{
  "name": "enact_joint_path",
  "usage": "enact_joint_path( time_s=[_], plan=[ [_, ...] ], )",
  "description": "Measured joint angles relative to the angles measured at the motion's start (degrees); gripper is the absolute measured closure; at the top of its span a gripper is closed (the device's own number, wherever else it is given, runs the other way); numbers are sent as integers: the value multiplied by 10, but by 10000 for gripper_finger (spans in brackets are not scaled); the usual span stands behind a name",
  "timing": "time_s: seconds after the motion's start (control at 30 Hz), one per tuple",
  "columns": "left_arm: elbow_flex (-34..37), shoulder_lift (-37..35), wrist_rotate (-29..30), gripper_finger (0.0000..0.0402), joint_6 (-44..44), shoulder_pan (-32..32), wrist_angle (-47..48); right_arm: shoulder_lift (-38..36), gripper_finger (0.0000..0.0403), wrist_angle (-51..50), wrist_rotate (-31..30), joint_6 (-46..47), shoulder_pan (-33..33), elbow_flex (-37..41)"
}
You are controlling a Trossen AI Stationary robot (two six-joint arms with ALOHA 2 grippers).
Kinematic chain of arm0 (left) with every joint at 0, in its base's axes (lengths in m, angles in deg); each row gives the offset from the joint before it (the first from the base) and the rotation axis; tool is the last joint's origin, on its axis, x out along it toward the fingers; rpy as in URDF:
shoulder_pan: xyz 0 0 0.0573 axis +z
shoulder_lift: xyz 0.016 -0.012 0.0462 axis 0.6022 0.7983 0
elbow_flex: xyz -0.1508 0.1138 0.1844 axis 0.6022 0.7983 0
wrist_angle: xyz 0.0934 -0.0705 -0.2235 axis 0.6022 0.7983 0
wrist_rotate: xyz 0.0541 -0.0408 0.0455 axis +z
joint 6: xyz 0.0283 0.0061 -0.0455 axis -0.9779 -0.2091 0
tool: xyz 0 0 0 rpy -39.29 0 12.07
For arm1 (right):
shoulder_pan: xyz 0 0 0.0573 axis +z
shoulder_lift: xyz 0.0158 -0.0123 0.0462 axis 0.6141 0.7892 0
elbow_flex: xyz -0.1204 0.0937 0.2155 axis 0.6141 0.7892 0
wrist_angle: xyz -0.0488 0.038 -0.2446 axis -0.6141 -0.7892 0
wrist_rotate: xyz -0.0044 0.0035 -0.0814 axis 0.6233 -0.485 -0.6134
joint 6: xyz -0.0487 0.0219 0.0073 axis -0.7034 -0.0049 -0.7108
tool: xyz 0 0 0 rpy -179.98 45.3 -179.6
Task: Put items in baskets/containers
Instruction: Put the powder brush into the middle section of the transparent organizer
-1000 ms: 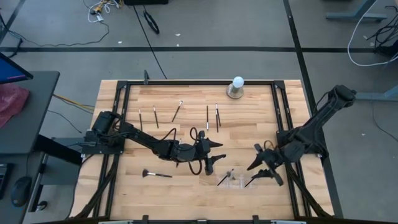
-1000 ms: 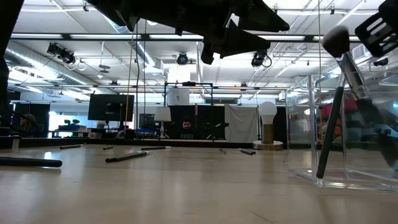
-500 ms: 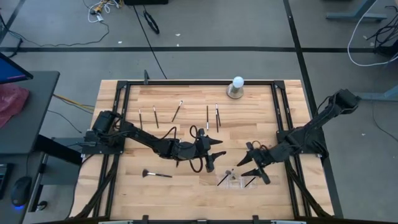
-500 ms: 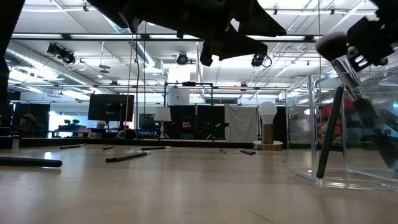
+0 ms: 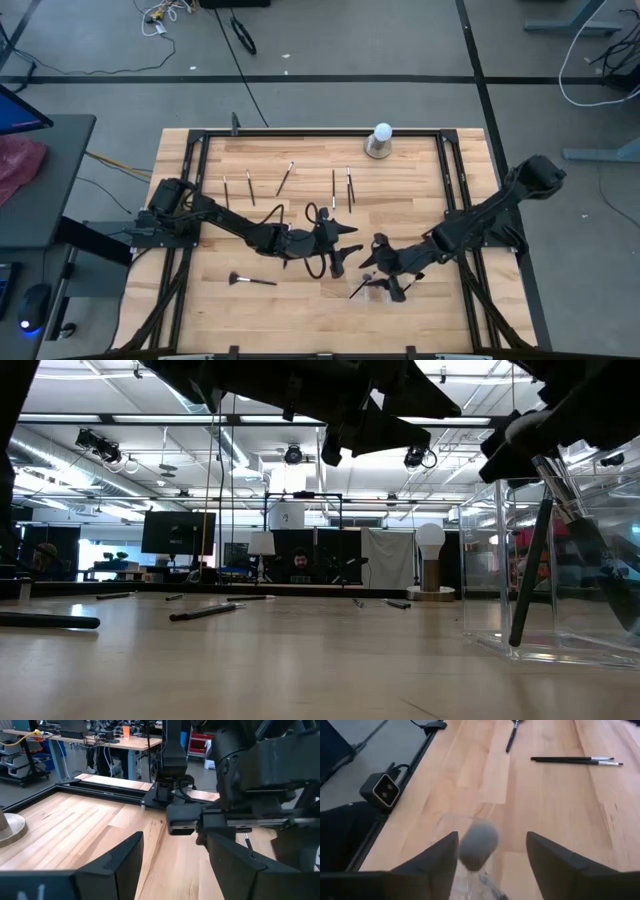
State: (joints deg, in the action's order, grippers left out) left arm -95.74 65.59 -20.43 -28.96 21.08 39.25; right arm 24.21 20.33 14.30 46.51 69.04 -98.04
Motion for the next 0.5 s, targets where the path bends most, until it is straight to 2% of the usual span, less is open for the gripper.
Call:
enact_joint_path(
  time_s=[0.13, 0.4, 0.5],
  plan=[
    [0, 0, 0, 181, 0, 0, 9, 5, 229, 1, 0, 0, 0, -6],
    [0, 0, 0, 181, 0, 0, 17, -10, 380, 2, 0, 2, 4, -7],
    [0, 0, 0, 181, 0, 0, 18, -30, 390, 7, 0, 5, 13, -7]
  ],
)
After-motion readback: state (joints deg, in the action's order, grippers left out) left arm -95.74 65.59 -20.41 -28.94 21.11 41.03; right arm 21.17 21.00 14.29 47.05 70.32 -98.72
